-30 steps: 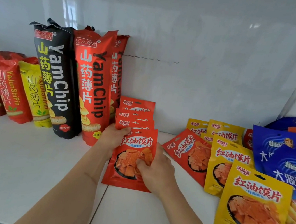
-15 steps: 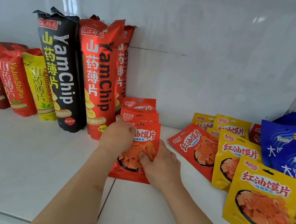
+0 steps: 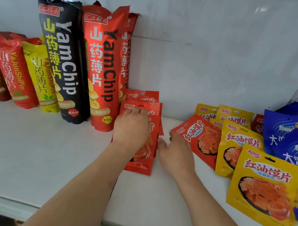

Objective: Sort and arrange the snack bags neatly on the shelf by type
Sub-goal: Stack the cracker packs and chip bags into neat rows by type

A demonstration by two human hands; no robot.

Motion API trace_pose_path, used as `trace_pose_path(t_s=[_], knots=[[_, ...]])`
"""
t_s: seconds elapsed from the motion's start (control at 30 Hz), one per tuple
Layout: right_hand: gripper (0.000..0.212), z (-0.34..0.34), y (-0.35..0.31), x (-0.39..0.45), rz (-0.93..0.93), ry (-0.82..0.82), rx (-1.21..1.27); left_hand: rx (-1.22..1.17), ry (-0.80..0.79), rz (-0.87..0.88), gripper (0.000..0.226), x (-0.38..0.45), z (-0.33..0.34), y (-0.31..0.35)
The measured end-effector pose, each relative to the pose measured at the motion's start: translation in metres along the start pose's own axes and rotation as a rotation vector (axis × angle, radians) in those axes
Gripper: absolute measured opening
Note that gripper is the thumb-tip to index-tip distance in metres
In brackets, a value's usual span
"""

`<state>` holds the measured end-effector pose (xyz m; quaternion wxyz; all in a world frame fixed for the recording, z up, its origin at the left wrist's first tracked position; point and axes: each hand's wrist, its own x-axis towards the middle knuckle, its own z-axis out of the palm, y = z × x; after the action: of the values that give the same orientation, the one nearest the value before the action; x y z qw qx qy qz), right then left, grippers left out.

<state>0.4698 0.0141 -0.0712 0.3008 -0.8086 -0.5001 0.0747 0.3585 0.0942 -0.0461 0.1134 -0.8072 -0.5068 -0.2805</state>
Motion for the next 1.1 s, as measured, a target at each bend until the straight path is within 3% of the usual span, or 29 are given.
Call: trace_pose_path(t_s=[0.13,0.23,0.4,0.53,0.8,0.9,1.1], knots=[[0.039,-0.026,0.019,-0.002,-0.071,0.074,-0.235,0.048,-0.047,0.157,0.030,0.000,0.007,0.025],[0.034,-0.050,0.037,-0.008,-0.094,0.126,-0.360,0.017,-0.081,0.266,0.013,-0.003,0.009,0.049],[0.033,-0.093,0.080,-0.022,-0.048,0.275,-0.393,-0.083,-0.074,0.329,0.012,-0.012,0.014,0.098],[0.041,-0.121,0.122,-0.036,0.075,0.354,-0.360,-0.203,-0.179,0.235,0.033,-0.019,0.010,0.138],[0.050,-0.141,0.177,-0.068,0.245,0.554,-0.255,-0.408,-0.367,-0.031,0.043,-0.011,0.012,0.186],[0.055,-0.140,0.186,-0.073,0.310,0.471,-0.307,-0.435,-0.431,-0.101,0.050,-0.011,0.018,0.203],[0.053,-0.135,0.183,-0.061,0.202,0.386,-0.352,-0.699,-0.519,-0.268,0.048,-0.009,0.019,0.214]])
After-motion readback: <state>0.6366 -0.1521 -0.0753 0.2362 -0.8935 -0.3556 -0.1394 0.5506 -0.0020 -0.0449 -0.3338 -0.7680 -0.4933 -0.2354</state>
